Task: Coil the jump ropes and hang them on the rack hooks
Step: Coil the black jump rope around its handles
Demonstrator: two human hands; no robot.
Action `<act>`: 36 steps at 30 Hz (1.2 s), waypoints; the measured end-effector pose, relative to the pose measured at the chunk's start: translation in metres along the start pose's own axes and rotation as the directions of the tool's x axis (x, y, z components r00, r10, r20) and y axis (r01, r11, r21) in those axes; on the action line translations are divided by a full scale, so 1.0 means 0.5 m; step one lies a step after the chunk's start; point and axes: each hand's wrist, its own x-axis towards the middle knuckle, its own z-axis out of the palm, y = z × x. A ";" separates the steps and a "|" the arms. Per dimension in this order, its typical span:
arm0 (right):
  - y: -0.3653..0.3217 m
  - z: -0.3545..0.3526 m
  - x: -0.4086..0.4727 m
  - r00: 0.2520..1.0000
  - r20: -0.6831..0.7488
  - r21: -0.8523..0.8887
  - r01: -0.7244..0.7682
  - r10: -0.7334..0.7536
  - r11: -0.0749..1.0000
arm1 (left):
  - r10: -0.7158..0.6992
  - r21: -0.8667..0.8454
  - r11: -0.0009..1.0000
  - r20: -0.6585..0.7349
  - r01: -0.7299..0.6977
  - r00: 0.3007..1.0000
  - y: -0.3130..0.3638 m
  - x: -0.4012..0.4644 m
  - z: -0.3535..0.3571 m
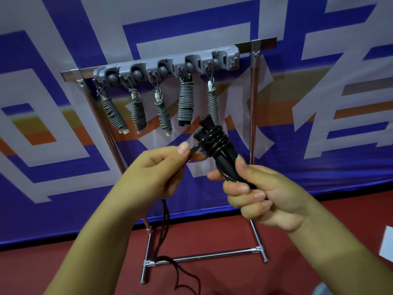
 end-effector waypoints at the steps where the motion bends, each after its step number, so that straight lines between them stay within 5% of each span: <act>1: -0.001 0.000 0.003 0.999 0.047 0.042 -0.026 0.024 0.999 | 0.003 -0.005 1.000 0.020 -0.003 1.000 -0.001 0.001 0.001; 5: -0.010 -0.004 -0.004 0.974 0.188 0.232 -0.167 0.125 0.958 | 0.011 -0.054 0.999 0.112 -0.005 0.994 -0.003 0.009 -0.011; 10: -0.010 -0.007 -0.003 0.952 0.260 0.248 -0.227 0.161 0.942 | 0.072 -0.329 0.944 0.268 0.021 0.961 -0.016 0.014 -0.021; 14: -0.015 -0.008 -0.008 0.933 0.299 0.195 -0.266 0.201 0.944 | 0.163 -0.336 0.940 0.303 -0.055 0.939 -0.028 0.013 -0.024; 17: -0.016 -0.015 -0.011 0.919 0.313 0.058 -0.271 0.240 0.961 | 0.133 -0.202 0.977 0.358 -0.063 0.924 -0.028 0.014 -0.035; 21: -0.018 -0.028 -0.006 0.861 0.338 -0.161 -0.344 0.379 0.925 | 0.117 0.186 0.962 0.383 -0.201 0.916 -0.011 0.016 -0.032; 25: -0.020 -0.023 0.000 0.762 0.325 -0.321 -0.468 0.560 0.823 | 0.117 0.434 0.827 0.488 -0.357 0.865 -0.016 0.038 -0.034; 30: 0.004 -0.023 0.013 0.648 0.248 -0.399 -0.609 0.720 0.685 | 0.090 0.526 0.731 0.557 -0.434 0.826 -0.028 0.064 -0.037; 36: 0.020 -0.022 0.018 0.616 0.097 -0.405 -0.693 0.782 0.596 | 0.174 0.637 0.480 0.604 -0.603 0.778 -0.033 0.072 -0.022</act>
